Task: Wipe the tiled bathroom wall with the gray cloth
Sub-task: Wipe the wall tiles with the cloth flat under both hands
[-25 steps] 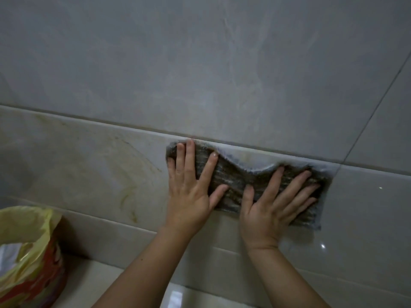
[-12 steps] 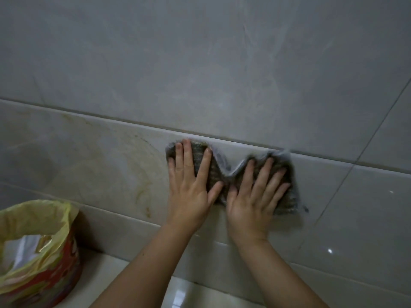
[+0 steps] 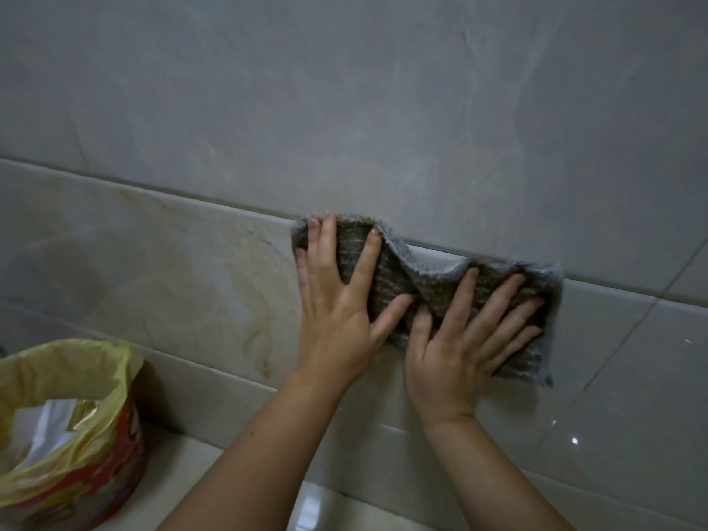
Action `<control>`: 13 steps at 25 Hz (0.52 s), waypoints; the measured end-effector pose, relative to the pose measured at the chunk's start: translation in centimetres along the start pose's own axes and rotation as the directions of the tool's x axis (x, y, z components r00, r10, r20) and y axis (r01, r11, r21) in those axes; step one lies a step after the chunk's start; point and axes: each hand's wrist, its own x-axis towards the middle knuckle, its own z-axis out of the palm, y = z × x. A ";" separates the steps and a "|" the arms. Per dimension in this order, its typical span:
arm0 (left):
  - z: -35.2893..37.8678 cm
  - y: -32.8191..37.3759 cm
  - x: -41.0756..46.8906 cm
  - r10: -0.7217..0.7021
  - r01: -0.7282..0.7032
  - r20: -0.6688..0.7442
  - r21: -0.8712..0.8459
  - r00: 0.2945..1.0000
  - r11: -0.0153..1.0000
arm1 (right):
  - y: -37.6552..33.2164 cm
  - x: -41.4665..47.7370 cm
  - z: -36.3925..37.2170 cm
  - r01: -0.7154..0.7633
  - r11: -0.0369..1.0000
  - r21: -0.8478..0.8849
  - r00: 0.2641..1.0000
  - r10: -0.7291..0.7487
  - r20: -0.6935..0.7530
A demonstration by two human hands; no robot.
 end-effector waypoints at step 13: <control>-0.2 1.1 -0.7 -0.046 0.046 -0.026 0.012 0.999 0.999 | 1.6 1.4 -3.9 0.196 0.973 0.123 0.981 -0.194 -0.032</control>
